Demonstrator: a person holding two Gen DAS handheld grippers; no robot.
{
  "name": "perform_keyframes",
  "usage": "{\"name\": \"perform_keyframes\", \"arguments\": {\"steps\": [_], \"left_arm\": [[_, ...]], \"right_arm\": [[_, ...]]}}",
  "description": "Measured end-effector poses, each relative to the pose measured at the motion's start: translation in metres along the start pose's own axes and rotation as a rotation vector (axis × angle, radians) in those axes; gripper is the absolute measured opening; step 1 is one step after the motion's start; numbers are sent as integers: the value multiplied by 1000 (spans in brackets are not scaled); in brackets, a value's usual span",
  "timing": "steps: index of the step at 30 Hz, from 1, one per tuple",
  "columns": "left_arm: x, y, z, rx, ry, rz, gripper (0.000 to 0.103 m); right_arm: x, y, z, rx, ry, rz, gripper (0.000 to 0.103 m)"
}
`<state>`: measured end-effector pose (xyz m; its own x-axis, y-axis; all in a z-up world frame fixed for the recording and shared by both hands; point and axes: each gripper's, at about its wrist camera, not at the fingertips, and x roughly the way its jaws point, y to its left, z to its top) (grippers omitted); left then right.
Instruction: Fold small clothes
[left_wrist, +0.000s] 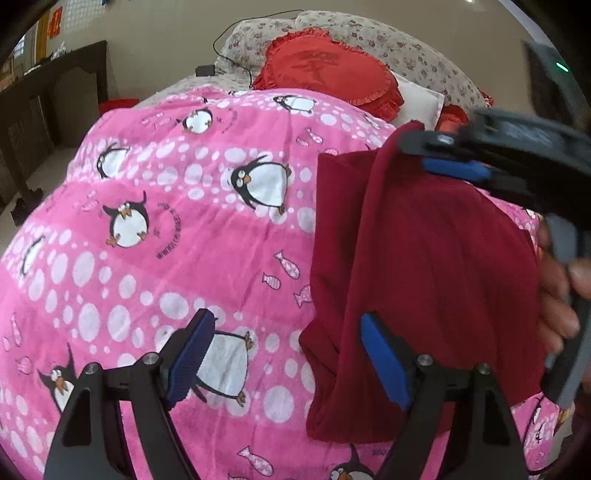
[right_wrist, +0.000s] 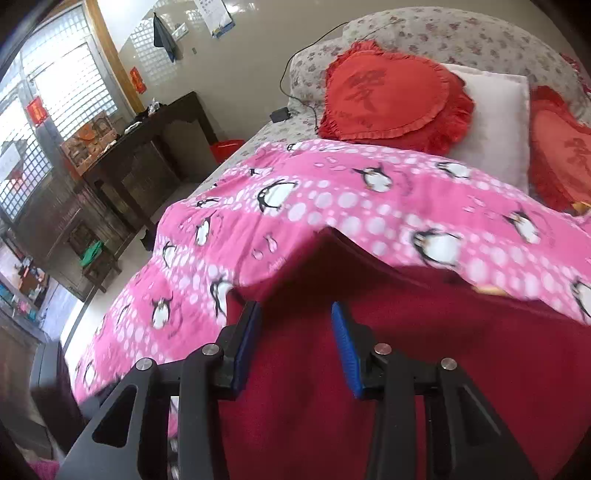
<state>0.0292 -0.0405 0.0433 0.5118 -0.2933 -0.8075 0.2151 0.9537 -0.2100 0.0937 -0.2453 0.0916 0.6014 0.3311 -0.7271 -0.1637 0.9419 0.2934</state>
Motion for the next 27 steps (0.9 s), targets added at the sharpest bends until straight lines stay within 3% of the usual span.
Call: {"name": "perform_keyframes", "arguments": {"steps": [8, 10, 12, 14, 20, 27], "left_arm": [[7, 10, 0, -44, 18, -61, 85], [8, 13, -3, -63, 23, -78, 86], [9, 15, -5, -77, 19, -85, 86], [9, 14, -6, -79, 16, -82, 87], [6, 14, -10, -79, 20, -86, 87], [6, 15, -8, -82, 21, -77, 87]], "right_arm": [[66, 7, 11, 18, 114, -60, 16], [65, 9, 12, 28, 116, -64, 22], [58, 13, 12, 41, 112, -33, 43], [54, 21, 10, 35, 114, -7, 49], [62, 39, 4, -34, 150, -120, 50], [41, 37, -3, -11, 144, -105, 49]]}}
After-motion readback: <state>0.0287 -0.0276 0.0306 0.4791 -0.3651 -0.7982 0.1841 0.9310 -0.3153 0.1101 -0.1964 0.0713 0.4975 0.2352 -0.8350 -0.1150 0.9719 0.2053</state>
